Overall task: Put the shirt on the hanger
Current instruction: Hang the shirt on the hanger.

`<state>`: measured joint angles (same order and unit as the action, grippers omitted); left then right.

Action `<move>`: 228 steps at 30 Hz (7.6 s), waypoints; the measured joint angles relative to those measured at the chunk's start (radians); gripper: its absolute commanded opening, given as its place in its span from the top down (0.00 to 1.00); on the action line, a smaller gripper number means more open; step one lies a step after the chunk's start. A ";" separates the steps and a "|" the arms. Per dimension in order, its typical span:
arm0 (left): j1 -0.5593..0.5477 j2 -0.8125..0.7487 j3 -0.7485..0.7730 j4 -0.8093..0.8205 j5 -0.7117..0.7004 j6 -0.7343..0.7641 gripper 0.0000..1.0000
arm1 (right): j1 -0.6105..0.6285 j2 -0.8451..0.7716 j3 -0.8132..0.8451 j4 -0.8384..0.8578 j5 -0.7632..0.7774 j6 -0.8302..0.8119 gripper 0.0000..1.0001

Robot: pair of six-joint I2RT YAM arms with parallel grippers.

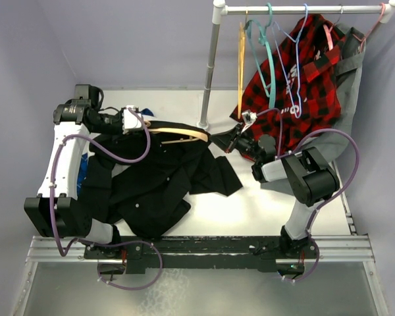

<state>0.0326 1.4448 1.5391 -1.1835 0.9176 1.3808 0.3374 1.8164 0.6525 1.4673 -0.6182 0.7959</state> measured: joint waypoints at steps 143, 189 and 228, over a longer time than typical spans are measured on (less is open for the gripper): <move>-0.107 -0.165 -0.105 -0.354 0.126 0.079 1.00 | 0.552 -0.443 0.518 -1.586 0.079 -1.099 0.98; 0.450 -0.153 -0.225 0.075 0.324 -0.498 0.01 | 0.473 -0.790 0.221 -1.642 0.362 -0.944 1.00; -0.573 -0.243 -0.256 0.553 -0.618 -1.370 0.08 | 0.453 -0.707 0.251 -1.508 0.648 -0.752 1.00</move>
<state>-0.5404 1.2022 1.2831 -0.6308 0.3000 0.0109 0.7906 1.1095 0.9031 -0.0410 0.0296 0.0437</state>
